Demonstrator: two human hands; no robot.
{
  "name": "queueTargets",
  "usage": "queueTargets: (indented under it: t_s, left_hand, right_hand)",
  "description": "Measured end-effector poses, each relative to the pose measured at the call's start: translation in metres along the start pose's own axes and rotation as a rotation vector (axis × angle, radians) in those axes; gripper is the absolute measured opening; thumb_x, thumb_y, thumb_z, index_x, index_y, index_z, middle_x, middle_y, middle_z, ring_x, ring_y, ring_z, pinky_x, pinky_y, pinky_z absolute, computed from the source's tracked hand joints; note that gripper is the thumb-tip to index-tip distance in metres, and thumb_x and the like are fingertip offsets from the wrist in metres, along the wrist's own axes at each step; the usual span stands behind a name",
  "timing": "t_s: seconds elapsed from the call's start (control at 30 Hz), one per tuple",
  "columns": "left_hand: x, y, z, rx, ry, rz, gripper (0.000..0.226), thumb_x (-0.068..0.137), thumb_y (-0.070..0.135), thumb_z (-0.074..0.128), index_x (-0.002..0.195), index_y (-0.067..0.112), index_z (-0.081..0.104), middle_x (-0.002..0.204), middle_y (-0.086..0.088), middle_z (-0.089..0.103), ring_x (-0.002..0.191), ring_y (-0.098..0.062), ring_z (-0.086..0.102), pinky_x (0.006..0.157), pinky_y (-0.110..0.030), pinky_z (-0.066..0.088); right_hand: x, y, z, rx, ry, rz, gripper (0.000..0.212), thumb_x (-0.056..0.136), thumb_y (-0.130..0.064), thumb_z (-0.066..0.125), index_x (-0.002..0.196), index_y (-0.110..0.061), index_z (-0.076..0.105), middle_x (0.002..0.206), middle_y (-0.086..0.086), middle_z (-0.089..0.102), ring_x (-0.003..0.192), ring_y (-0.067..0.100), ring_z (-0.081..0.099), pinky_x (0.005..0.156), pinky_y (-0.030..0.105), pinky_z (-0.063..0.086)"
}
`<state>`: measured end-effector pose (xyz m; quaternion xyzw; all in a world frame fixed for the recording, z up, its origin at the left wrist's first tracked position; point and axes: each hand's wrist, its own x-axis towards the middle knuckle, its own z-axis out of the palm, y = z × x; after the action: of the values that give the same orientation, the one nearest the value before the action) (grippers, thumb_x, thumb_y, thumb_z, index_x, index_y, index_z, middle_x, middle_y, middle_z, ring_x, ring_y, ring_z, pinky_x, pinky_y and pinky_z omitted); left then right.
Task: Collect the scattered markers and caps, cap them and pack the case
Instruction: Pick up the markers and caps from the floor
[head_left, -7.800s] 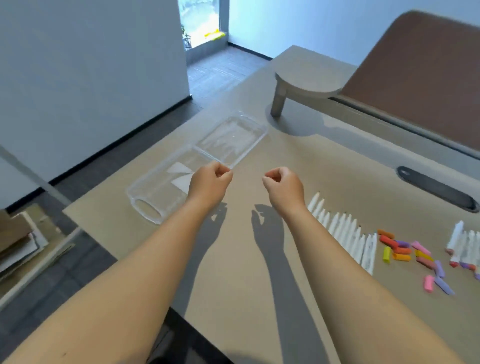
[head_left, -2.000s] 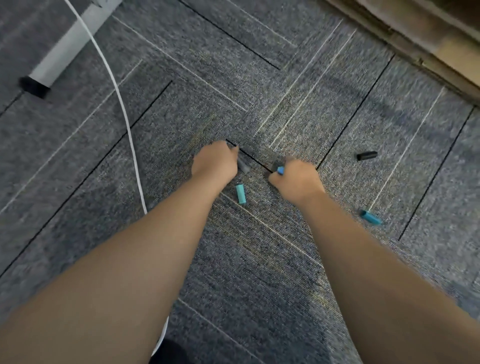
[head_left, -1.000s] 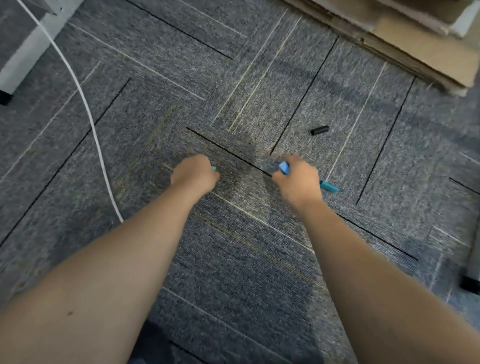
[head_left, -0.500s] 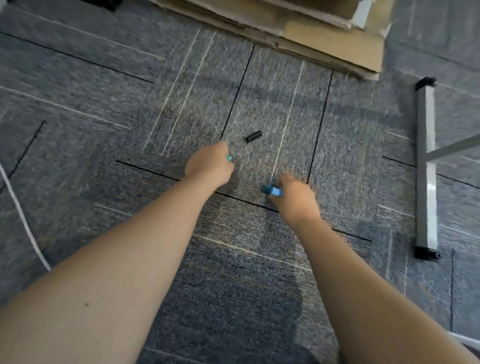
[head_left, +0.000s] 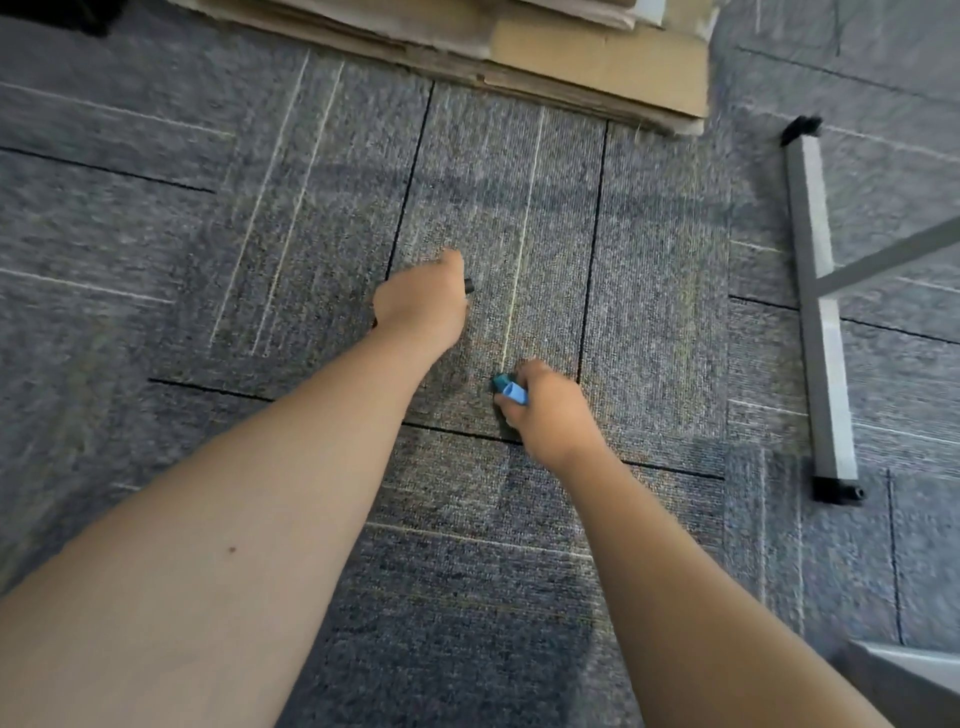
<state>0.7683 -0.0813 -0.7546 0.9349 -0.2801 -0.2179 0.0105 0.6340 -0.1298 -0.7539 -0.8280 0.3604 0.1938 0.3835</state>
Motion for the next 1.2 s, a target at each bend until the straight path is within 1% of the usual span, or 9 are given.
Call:
queueTargets:
  t_s: [0.17,0.33,0.47,0.57,0.67,0.77,0.93,1.03,1.2]
  left_hand:
    - [-0.016,-0.008,-0.003,-0.036,-0.122,0.049,0.024,0.093,0.023,0.049,0.110,0.007,0.050,0.089,-0.008,0.052,0.076,-0.023,0.045,0.062,-0.032,0.037]
    - [-0.066,-0.031,0.003,-0.290,-0.200,-0.060,0.025,0.093,0.022,0.047,0.113,0.007,0.049,0.090,-0.005,0.049,0.079,-0.022,0.046,0.054,-0.029,0.032]
    - [-0.111,-0.040,-0.036,-0.436,-0.164,-0.129,0.027,0.092,0.021,0.049,0.116,0.008,0.049,0.092,-0.005,0.050,0.079,-0.020,0.047,0.056,-0.028,0.031]
    - [-0.149,-0.035,-0.090,-0.538,-0.101,-0.170,0.027,0.092,0.021,0.049,0.117,0.010,0.050,0.098,-0.008,0.056,0.079,-0.020,0.046,0.062,-0.026,0.032]
    - [-0.195,-0.027,-0.160,-0.643,-0.015,-0.179,0.019,0.091,0.019,0.050,0.109,0.013,0.053,0.090,-0.004,0.050,0.079,-0.018,0.045,0.054,-0.027,0.030]
    - [-0.247,-0.020,-0.238,-0.669,0.013,-0.183,0.013,0.091,0.021,0.051,0.103,0.016,0.052,0.089,-0.002,0.051,0.081,-0.019,0.045,0.055,-0.028,0.029]
    - [-0.324,0.005,-0.368,-0.726,0.023,-0.124,0.007,0.091,0.021,0.051,0.090,0.015,0.047,0.089,-0.006,0.058,0.080,-0.019,0.050,0.056,-0.020,0.031]
    - [-0.361,0.034,-0.443,-0.762,0.047,-0.080,0.008,0.091,0.021,0.050,0.089,0.014,0.046,0.087,-0.008,0.059,0.073,-0.017,0.049,0.056,-0.022,0.031]
    - [-0.416,0.092,-0.544,-0.792,0.083,0.021,0.010,0.090,0.025,0.052,0.088,0.017,0.047,0.073,0.001,0.058,0.058,-0.010,0.046,0.052,-0.024,0.033]
  right_hand:
    - [0.005,0.001,0.001,0.033,0.001,0.027,0.019,0.094,-0.018,0.049,0.107,-0.004,0.049,0.071,-0.003,0.045,0.059,0.009,0.043,0.050,0.019,0.038]
    - [-0.012,-0.011,-0.004,0.174,-0.021,0.067,0.018,0.095,-0.016,0.047,0.109,-0.005,0.049,0.072,-0.005,0.044,0.058,0.005,0.043,0.048,0.015,0.038]
    - [-0.052,-0.051,-0.028,0.214,-0.051,-0.013,0.006,0.095,-0.016,0.046,0.091,-0.012,0.044,0.072,-0.005,0.044,0.056,0.004,0.041,0.047,0.014,0.037]
    - [-0.093,-0.090,-0.061,0.202,-0.034,-0.102,0.013,0.096,-0.018,0.046,0.085,-0.011,0.044,0.070,-0.004,0.043,0.055,0.007,0.040,0.048,0.016,0.036]
    - [-0.144,-0.133,-0.102,0.186,-0.017,-0.142,0.024,0.095,-0.017,0.046,0.073,-0.016,0.038,0.069,-0.005,0.041,0.055,0.006,0.038,0.045,0.016,0.031]
    - [-0.210,-0.178,-0.150,0.191,-0.004,-0.164,0.036,0.095,-0.017,0.047,0.064,-0.021,0.029,0.067,-0.004,0.039,0.054,0.007,0.035,0.046,0.019,0.029]
    - [-0.317,-0.246,-0.250,0.174,0.037,-0.194,0.019,0.094,-0.021,0.048,0.080,-0.013,0.039,0.067,-0.006,0.038,0.058,0.010,0.037,0.047,0.020,0.029]
    - [-0.373,-0.278,-0.317,0.175,0.101,-0.223,0.029,0.094,-0.022,0.049,0.068,-0.019,0.035,0.064,-0.006,0.037,0.056,0.008,0.035,0.046,0.020,0.027]
    - [-0.461,-0.306,-0.415,0.234,0.168,-0.247,0.013,0.094,-0.023,0.050,0.091,-0.013,0.042,0.068,-0.008,0.040,0.059,0.002,0.036,0.049,0.017,0.029]
